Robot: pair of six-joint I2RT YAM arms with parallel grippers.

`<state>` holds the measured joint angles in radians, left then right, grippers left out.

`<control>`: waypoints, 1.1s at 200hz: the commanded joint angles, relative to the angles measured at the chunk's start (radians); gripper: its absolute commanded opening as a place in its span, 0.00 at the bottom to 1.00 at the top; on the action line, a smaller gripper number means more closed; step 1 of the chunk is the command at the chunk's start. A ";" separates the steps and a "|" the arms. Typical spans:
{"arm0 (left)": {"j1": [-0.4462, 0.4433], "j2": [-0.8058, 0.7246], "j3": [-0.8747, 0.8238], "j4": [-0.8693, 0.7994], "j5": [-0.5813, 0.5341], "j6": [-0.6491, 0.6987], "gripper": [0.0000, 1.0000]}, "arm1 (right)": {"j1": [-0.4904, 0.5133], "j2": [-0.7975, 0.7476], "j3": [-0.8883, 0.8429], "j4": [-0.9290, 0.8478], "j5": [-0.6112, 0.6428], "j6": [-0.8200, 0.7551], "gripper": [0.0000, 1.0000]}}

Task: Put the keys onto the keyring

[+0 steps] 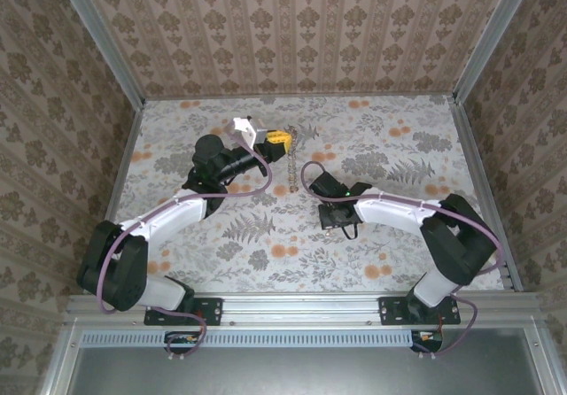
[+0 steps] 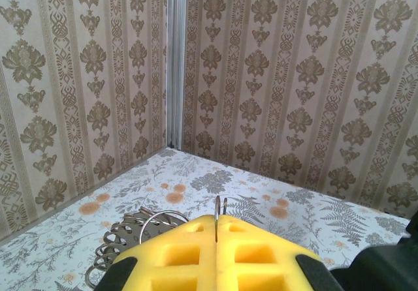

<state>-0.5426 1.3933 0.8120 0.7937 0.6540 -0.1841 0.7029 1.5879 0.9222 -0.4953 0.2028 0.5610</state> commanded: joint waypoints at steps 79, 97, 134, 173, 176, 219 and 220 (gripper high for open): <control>0.001 -0.005 0.073 -0.044 0.051 0.027 0.00 | -0.333 -0.369 -0.140 0.532 -0.847 -0.137 0.00; 0.001 -0.005 0.083 -0.058 0.051 0.032 0.00 | -0.382 -0.381 -0.155 0.603 -0.963 -0.106 0.00; -0.001 0.016 0.103 -0.062 0.056 0.021 0.00 | -0.386 -0.311 -0.113 0.421 -0.860 -0.147 0.00; -0.009 0.026 0.107 -0.060 0.052 0.018 0.00 | -0.342 -0.204 -0.147 0.370 -0.793 -0.127 0.00; -0.010 0.027 0.107 -0.061 0.051 0.018 0.00 | -0.334 -0.182 -0.144 0.350 -0.771 -0.132 0.00; -0.011 0.021 0.096 -0.059 0.044 0.018 0.00 | -0.220 -0.067 -0.069 0.134 -0.507 -0.189 0.00; -0.012 0.020 0.095 -0.060 0.045 0.017 0.00 | -0.218 -0.064 -0.067 0.131 -0.503 -0.189 0.00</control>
<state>-0.5449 1.4208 0.8783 0.7048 0.6880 -0.1745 0.4416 1.4784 0.7967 -0.2039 -0.4728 0.4137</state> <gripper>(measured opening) 0.044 0.065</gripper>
